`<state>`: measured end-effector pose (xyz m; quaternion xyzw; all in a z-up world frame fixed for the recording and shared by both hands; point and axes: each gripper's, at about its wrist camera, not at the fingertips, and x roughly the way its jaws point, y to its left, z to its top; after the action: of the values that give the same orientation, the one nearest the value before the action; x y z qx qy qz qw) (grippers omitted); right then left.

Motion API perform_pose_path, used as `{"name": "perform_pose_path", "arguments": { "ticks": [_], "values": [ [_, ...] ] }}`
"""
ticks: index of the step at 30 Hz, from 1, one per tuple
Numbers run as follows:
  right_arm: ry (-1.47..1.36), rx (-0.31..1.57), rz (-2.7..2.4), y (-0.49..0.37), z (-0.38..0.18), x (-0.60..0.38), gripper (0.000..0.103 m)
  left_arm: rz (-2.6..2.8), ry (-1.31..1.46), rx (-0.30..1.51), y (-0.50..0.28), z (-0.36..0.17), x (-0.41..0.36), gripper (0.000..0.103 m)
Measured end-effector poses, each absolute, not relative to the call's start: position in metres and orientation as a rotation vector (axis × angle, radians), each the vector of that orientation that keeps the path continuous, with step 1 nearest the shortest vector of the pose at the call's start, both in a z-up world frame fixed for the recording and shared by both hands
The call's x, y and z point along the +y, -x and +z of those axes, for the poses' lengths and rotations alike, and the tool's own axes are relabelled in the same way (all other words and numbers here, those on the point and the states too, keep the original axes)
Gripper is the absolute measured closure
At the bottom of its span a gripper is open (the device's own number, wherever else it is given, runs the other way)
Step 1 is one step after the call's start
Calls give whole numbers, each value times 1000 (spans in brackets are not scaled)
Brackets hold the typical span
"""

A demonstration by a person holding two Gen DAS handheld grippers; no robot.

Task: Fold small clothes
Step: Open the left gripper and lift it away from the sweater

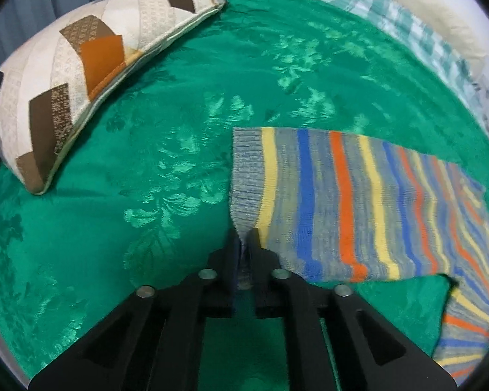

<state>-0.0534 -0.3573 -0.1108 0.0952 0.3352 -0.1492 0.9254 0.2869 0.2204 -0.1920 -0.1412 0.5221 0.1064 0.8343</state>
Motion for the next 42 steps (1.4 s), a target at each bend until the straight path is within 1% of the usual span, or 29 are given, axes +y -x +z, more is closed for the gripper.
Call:
{"name": "perform_pose_path", "arguments": {
  "ticks": [1,2,3,4,5,7,14,21,25,29,35,42],
  "values": [
    [-199,684,-306,54,-110,-357,0,206,309,1112,-283,-189,221,81],
    [-202,679,-308,55,-109,-357,0,197,309,1113,-280,-186,221,61],
    [-207,674,-308,56,-109,-357,0,191,294,1106,-273,-180,221,48],
    [-210,671,-308,56,-108,-357,0,192,267,1088,-265,-172,219,28],
    [-215,667,-309,57,-108,-357,0,197,234,1061,-256,-164,217,16],
    [-222,664,-312,57,-108,-357,0,198,168,1012,-235,-146,210,7],
    [-264,665,-322,59,-109,-364,0,72,111,921,-149,-111,183,6],
    [-391,659,-309,53,-112,-387,0,-20,148,857,-95,-110,145,5],
    [-395,631,-314,45,-117,-391,0,-27,160,857,-87,-131,129,5],
    [-433,676,-327,39,-136,-395,0,-17,130,889,-75,-155,126,5],
    [-394,673,-365,39,-140,-389,0,-4,76,840,-70,-150,124,5],
    [-367,723,-276,28,-147,-378,0,-12,69,853,-72,-153,122,5]
  ]
}}
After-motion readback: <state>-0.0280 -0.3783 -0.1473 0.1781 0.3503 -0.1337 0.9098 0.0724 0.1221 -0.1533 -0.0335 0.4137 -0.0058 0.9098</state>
